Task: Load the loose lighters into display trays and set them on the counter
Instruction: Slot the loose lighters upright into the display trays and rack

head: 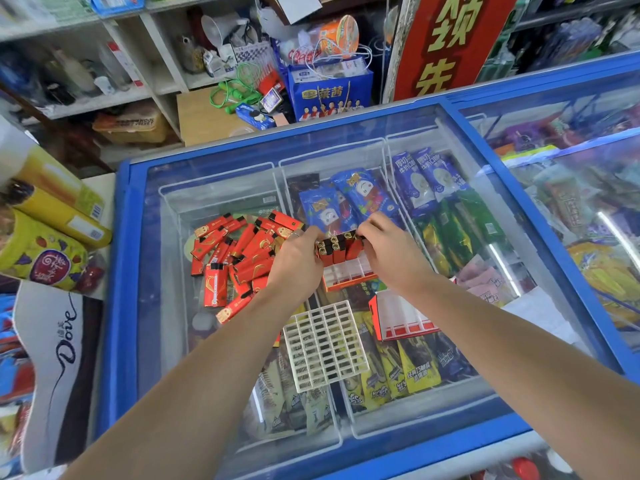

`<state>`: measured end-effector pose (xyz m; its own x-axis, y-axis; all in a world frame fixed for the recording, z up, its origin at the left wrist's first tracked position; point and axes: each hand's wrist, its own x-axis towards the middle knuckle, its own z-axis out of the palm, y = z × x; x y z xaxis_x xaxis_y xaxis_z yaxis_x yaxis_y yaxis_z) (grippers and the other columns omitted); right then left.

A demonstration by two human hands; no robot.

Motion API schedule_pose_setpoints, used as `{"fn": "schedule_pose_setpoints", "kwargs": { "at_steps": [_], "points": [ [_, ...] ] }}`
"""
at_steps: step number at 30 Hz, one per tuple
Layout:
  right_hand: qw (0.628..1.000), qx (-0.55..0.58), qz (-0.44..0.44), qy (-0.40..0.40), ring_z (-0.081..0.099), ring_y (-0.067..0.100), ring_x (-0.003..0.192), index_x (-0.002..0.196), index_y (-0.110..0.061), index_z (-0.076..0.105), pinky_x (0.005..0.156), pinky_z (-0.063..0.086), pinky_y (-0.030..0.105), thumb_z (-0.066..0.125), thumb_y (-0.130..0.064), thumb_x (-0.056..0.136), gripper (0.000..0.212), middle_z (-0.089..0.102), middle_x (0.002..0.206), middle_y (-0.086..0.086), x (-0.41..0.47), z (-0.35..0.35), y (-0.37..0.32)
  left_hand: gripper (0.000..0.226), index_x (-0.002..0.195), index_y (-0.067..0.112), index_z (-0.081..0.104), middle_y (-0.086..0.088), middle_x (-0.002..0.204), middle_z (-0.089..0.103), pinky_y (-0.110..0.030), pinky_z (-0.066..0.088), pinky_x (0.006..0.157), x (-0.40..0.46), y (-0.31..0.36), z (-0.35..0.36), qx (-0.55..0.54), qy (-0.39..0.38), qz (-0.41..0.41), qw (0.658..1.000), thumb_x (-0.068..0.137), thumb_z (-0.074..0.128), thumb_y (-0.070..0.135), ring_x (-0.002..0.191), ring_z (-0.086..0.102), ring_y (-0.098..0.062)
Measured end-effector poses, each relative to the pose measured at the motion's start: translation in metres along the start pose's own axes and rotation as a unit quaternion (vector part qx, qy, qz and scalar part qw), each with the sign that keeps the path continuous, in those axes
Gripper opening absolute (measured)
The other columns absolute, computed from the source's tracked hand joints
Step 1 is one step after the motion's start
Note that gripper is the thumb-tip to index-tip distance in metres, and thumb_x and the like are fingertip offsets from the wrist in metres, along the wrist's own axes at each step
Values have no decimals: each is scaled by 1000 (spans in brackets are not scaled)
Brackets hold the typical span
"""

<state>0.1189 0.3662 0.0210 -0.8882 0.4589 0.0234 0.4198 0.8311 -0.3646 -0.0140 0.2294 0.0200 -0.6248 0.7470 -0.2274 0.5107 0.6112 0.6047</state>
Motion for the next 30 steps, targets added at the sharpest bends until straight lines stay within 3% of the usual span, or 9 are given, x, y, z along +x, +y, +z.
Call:
{"fn": "schedule_pose_setpoints", "kwargs": {
  "at_steps": [5,8,13,17,20,24,27,30],
  "points": [
    [999,-45,-14,-13,56,31,61,113,-3,61,58,52,44,53,3,95,21,52,114,10,-2,-1,2,47,128,17,60,-9,99,61,-46,58,67,0,-2,1,-6,6,11,1000,90,50,-8,78,63,-25],
    [996,-73,-31,-27,48,27,55,112,-5,61,48,42,36,58,6,90,25,55,110,10,-4,1,1,48,129,17,60,-11,105,62,-47,58,73,1,-2,1,-3,2,15,1000,90,48,-8,85,63,-27],
    [996,-76,-23,-38,53,28,63,122,-9,56,53,48,39,56,4,92,32,54,112,7,-5,9,-3,53,135,17,58,-12,109,63,-46,56,84,0,-5,0,-10,-13,20,1000,88,51,-8,92,65,-27],
    [997,-75,-17,-12,44,23,59,115,-8,59,49,44,36,59,6,88,30,55,102,7,-4,6,-5,56,138,20,56,-9,108,65,-46,58,84,-4,-10,-5,-17,-24,22,999,88,54,-4,91,67,-24],
    [999,-39,-9,34,40,21,54,110,-7,58,47,38,32,60,5,87,25,55,100,9,-4,2,-13,50,134,24,57,-5,111,63,-44,59,80,-11,-22,-13,-20,-9,21,1000,89,55,1,87,66,-21],
    [996,10,-25,84,48,20,56,104,-6,57,46,41,31,57,1,91,15,59,100,9,-2,4,-38,33,116,26,57,1,98,61,-35,53,67,-22,-53,-36,-3,62,-8,998,89,59,7,82,61,-14],
    [992,70,-30,101,58,24,64,108,-6,59,50,48,36,54,-1,93,16,60,104,9,2,10,-64,25,106,24,56,1,94,61,-38,51,69,-33,-81,-53,2,117,-47,992,87,62,9,84,59,-21],
    [984,139,-28,104,60,23,73,106,-7,60,60,52,37,56,-1,92,16,60,98,6,5,21,-93,26,110,20,57,-4,102,64,-44,53,78,-41,-106,-64,5,103,-93,990,85,62,12,93,60,-29]
  ]
}}
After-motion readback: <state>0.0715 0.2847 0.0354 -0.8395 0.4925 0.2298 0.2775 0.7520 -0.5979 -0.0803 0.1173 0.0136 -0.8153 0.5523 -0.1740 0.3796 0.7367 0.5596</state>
